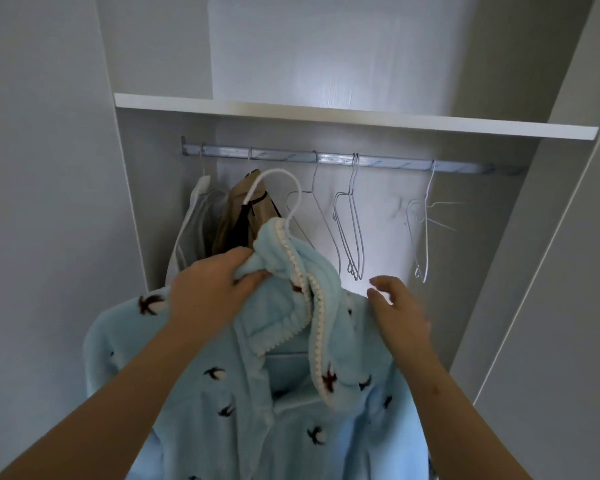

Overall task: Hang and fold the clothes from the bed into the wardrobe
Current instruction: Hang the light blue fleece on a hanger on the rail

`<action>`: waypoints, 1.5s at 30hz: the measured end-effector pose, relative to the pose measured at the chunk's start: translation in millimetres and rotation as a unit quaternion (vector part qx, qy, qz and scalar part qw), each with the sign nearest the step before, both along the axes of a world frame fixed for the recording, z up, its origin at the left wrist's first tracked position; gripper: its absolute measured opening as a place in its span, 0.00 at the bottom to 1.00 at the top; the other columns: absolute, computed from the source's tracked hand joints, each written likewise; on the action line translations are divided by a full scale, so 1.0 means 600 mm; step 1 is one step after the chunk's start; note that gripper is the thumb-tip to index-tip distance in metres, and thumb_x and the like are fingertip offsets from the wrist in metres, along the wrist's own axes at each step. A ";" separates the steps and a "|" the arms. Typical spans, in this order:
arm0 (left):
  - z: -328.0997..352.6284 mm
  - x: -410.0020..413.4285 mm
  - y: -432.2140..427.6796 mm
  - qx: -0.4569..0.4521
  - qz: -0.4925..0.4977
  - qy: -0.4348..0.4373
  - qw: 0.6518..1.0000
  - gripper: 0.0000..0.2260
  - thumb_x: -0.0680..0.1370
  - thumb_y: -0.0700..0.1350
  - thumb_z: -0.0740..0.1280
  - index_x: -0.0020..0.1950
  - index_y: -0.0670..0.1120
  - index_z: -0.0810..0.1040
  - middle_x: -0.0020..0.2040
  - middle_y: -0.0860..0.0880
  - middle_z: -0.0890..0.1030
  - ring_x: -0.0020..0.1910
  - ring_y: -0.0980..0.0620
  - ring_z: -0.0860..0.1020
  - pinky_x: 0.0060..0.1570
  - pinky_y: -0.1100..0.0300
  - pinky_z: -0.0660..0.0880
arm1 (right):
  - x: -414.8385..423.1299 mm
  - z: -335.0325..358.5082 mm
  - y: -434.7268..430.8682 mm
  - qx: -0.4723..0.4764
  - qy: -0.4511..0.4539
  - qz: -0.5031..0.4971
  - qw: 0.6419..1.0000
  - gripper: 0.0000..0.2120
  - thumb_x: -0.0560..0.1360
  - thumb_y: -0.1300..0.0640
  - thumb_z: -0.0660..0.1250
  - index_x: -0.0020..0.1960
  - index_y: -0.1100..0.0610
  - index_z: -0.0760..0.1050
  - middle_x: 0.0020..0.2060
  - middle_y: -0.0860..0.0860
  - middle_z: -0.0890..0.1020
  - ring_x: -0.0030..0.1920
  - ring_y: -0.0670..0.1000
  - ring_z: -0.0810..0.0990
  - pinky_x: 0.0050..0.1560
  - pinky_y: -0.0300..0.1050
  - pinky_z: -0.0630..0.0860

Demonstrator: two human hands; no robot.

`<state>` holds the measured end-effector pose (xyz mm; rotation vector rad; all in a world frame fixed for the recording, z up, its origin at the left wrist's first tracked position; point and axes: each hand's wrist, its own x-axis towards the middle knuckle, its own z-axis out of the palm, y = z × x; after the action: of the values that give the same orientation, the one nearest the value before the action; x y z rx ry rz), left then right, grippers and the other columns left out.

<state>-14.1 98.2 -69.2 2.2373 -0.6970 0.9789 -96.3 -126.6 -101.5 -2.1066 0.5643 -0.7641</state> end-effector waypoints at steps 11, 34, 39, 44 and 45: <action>0.021 0.013 0.074 0.054 -0.033 -0.052 0.997 0.19 0.72 0.54 0.60 0.31 0.41 0.79 0.23 0.47 0.73 0.21 0.52 0.71 0.24 0.71 0.57 | -0.036 -0.032 -0.030 -0.005 -0.115 -0.050 0.992 0.05 0.76 0.56 0.65 0.42 0.53 0.74 0.32 0.45 0.74 0.37 0.51 0.73 0.37 0.40 0.61; -0.033 0.009 0.012 0.075 -0.092 0.165 0.979 0.29 0.64 0.69 0.50 0.47 0.53 0.81 0.37 0.54 0.80 0.37 0.56 0.76 0.38 0.58 0.72 | -0.005 -0.008 0.038 -0.078 0.186 0.271 0.941 0.21 0.74 0.41 0.61 0.44 0.60 0.77 0.40 0.53 0.83 0.43 0.52 0.82 0.46 0.49 0.77; -0.064 0.025 -0.013 0.080 -0.132 0.246 0.957 0.13 0.75 0.52 0.67 0.58 0.51 0.78 0.52 0.53 0.79 0.51 0.57 0.75 0.53 0.64 0.71 | -0.017 -0.042 0.009 -0.004 0.234 0.230 0.944 0.20 0.74 0.41 0.62 0.39 0.58 0.77 0.35 0.51 0.83 0.33 0.45 0.80 0.35 0.36 0.74; -0.081 0.031 -0.040 0.019 -0.131 0.293 0.947 0.02 0.75 0.48 0.68 0.46 0.55 0.78 0.46 0.56 0.78 0.43 0.61 0.76 0.46 0.68 0.74 | -0.031 -0.072 -0.043 0.049 0.257 0.171 0.950 0.17 0.75 0.43 0.63 0.38 0.56 0.77 0.34 0.49 0.82 0.34 0.45 0.79 0.33 0.35 0.72; -0.084 0.031 -0.046 0.015 -0.129 0.301 0.945 0.02 0.75 0.48 0.68 0.45 0.56 0.77 0.45 0.57 0.78 0.42 0.62 0.76 0.45 0.71 0.73 | -0.034 -0.076 -0.054 0.049 0.265 0.163 0.949 0.17 0.75 0.44 0.63 0.39 0.57 0.77 0.35 0.50 0.82 0.35 0.46 0.80 0.34 0.36 0.73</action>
<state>4.7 70.4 -119.4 2.2232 -0.6918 0.1330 -117.0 -158.7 -147.3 -2.2324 0.4971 0.0275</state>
